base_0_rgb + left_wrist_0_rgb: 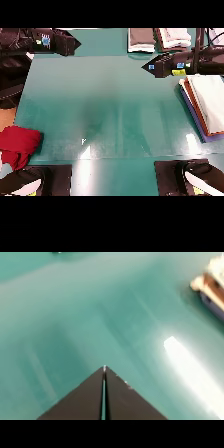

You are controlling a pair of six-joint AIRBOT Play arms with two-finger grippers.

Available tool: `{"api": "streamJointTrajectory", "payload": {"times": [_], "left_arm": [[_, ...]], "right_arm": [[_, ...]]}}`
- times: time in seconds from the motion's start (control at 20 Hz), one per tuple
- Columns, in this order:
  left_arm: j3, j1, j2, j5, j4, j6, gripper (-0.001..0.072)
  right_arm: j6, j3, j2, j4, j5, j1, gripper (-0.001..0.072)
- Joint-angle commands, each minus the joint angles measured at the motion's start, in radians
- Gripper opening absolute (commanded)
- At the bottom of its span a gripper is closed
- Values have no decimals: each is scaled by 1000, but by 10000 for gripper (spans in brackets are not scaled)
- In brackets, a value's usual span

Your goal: Fold the shirts.

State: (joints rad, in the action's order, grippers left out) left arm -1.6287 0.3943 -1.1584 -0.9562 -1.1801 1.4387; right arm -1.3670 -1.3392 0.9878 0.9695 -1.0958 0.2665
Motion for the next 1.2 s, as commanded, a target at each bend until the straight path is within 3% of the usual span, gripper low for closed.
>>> {"api": "streamJointTrajectory", "payload": {"times": [0.0,0.1,0.2,0.5,0.55,0.6,0.85,1.15], "left_arm": [[-2,-21,18,-24,-29,26,24],[2,-71,44,-193,-148,137,24],[42,-129,94,-359,-294,195,24],[462,-275,327,-644,-571,238,29],[549,-290,341,-668,-597,238,265],[625,-303,345,-678,-622,253,535],[946,-363,345,-495,-653,321,541],[1039,-424,345,-375,-653,344,540]], "right_arm": [[0,-1,0,1,-3,0,18],[0,-1,0,2,-7,0,19],[0,-1,0,2,-14,0,19],[7,-1,0,54,-22,0,19],[7,-1,0,54,-21,0,19],[7,-1,0,53,-22,0,19],[7,-1,0,52,-25,0,18],[7,-1,0,51,-30,0,18]]}}
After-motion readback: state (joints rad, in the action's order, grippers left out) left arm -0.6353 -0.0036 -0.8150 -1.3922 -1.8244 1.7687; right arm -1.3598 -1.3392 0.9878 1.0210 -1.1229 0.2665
